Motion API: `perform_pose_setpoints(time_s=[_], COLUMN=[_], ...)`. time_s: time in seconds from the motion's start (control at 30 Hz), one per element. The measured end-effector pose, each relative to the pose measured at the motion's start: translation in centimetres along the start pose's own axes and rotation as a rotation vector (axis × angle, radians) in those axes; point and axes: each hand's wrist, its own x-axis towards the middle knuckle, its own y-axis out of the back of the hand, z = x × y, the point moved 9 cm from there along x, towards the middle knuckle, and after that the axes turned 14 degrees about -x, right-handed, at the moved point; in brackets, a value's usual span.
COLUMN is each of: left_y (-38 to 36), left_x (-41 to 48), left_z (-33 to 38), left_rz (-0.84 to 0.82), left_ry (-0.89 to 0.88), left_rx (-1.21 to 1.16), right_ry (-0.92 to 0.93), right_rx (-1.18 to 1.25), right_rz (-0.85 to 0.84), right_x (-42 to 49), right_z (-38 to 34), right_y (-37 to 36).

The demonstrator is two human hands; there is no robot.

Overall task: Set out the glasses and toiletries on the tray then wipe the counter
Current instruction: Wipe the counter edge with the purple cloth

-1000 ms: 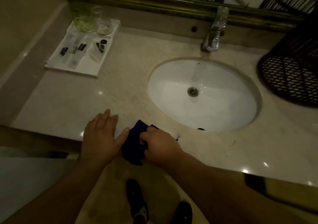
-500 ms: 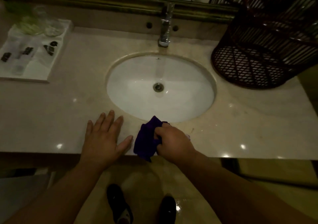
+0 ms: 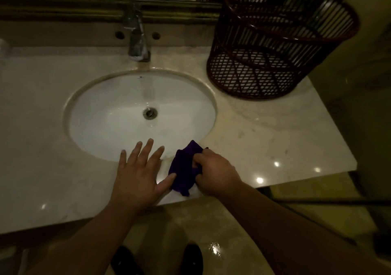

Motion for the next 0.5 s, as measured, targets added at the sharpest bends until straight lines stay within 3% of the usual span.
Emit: perform_pose_setpoints(time_s=[0.5], left_y=[-4.5], left_x=[5.5], left_z=[6.7], left_rz=[-0.031], left_ry=[-0.050], left_rx=[0.007], right_ry=[-0.125], right_rx=[-0.014], right_rz=[0.057], right_x=[2.4], right_z=[11.2], right_y=[3.7])
